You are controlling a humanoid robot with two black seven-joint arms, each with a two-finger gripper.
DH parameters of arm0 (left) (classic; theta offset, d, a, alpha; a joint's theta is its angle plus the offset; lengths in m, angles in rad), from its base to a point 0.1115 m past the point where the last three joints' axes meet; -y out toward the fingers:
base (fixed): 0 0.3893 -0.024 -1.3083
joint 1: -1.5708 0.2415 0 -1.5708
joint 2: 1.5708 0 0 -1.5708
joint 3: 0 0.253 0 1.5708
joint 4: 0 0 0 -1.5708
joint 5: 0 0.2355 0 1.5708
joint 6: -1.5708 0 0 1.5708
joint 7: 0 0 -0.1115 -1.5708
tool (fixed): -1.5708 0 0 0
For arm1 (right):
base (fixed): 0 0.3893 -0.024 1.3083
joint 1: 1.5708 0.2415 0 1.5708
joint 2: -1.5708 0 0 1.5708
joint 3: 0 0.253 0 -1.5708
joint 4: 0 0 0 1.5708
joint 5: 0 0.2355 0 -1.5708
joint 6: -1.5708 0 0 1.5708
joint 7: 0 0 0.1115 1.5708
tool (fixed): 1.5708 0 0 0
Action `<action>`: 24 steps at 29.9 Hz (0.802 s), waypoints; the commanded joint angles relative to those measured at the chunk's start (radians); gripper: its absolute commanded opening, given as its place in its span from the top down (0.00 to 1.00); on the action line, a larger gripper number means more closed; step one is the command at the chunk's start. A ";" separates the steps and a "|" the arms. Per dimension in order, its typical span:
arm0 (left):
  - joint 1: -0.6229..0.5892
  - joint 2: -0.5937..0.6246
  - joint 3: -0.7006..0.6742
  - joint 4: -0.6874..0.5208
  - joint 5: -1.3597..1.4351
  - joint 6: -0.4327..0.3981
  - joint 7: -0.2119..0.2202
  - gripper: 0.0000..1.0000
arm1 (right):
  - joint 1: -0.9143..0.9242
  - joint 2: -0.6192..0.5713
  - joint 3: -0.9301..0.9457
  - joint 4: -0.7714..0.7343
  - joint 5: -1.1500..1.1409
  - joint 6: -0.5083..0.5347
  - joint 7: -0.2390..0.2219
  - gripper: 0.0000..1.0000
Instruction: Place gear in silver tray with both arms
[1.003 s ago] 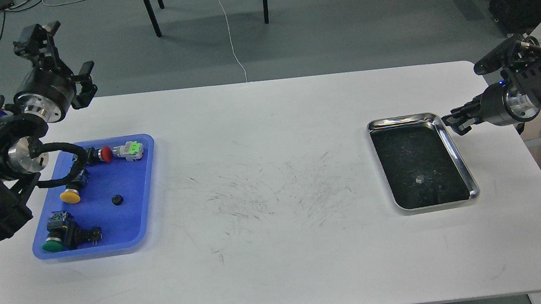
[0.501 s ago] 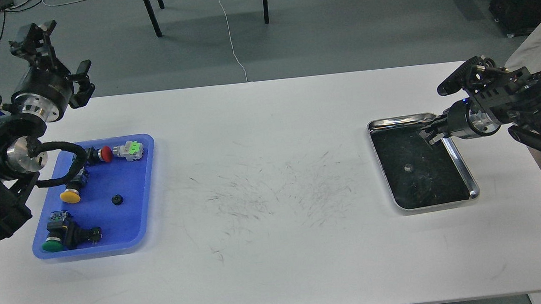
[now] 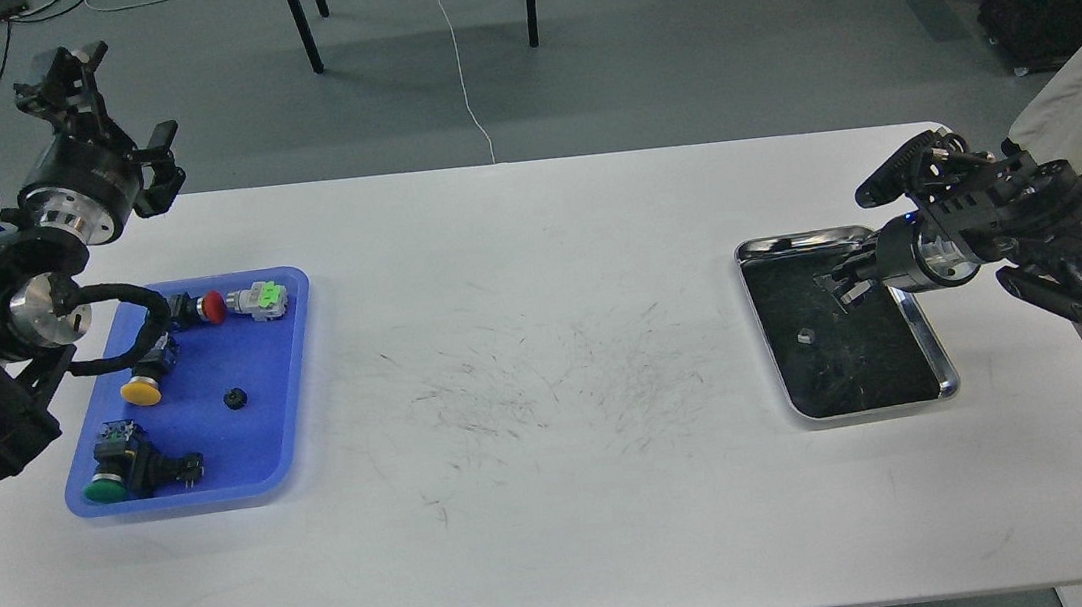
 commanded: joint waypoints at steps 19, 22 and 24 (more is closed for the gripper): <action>0.014 0.054 -0.009 -0.017 -0.029 -0.011 0.011 0.02 | 0.036 -0.077 0.210 -0.003 0.016 -0.003 0.001 0.30; 0.021 0.113 -0.009 -0.070 -0.043 -0.011 0.021 0.02 | 0.044 -0.129 0.317 0.001 0.016 -0.006 -0.003 0.25; 0.041 0.138 -0.006 -0.121 -0.049 0.006 0.067 0.02 | 0.038 -0.164 0.389 0.006 0.016 -0.004 -0.003 0.24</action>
